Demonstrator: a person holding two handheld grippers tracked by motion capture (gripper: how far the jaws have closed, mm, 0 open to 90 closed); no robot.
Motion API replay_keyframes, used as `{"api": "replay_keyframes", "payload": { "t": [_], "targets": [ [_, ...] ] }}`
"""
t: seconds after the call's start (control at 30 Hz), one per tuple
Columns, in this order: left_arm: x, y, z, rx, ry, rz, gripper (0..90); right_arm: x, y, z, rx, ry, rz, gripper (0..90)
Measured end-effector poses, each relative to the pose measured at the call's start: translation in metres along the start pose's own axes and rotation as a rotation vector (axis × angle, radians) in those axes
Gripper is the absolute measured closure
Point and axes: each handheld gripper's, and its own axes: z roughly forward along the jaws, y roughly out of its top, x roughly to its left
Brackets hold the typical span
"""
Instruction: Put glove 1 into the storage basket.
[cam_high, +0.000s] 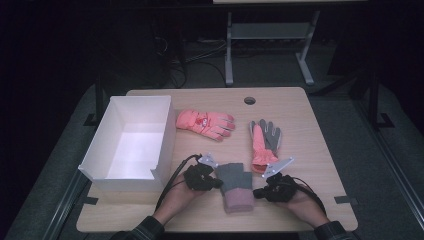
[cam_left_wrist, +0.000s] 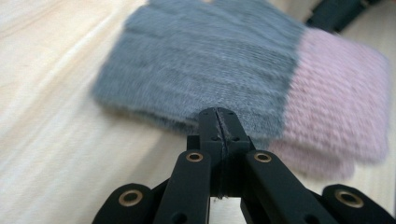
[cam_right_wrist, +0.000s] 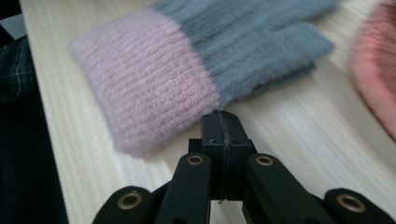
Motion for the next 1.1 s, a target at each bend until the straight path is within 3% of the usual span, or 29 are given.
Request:
{"api": "replay_keyframes", "payload": {
  "t": [0.1,0.13,0.47,0.7,0.73,0.87,0.9,1.03,1.1],
  "targets": [
    [0.006,0.003,-0.001,0.009,0.019,0.013,89.7,0.004,0.004,0.005,0.001,0.005,-0.028,90.0],
    [0.007,0.004,0.0,-0.005,0.025,-0.004,89.7,0.006,0.005,0.006,0.0,0.013,-0.026,90.0],
    [0.018,0.01,-0.001,-0.005,0.09,-0.005,89.6,0.024,0.022,0.027,-0.004,0.036,-0.065,90.0],
    [0.023,0.015,0.0,-0.022,0.102,-0.026,89.6,0.034,0.031,0.038,-0.004,0.051,-0.077,90.0],
    [0.024,0.016,-0.001,-0.01,0.103,-0.015,89.6,0.035,0.032,0.04,-0.005,0.053,-0.08,90.0],
    [0.028,0.021,0.003,-0.04,0.099,-0.049,89.6,0.038,0.038,0.045,-0.014,0.058,-0.09,90.0],
    [0.029,0.022,0.003,-0.03,0.097,-0.039,89.6,0.038,0.039,0.046,-0.016,0.057,-0.101,90.0],
    [0.029,0.025,0.0,-0.053,0.086,-0.047,89.2,0.037,0.037,0.041,-0.018,0.052,-0.099,90.0],
    [0.029,0.025,-0.005,-0.046,0.084,-0.034,82.1,0.034,0.033,0.033,-0.024,0.034,-0.085,85.4]
  ]
}}
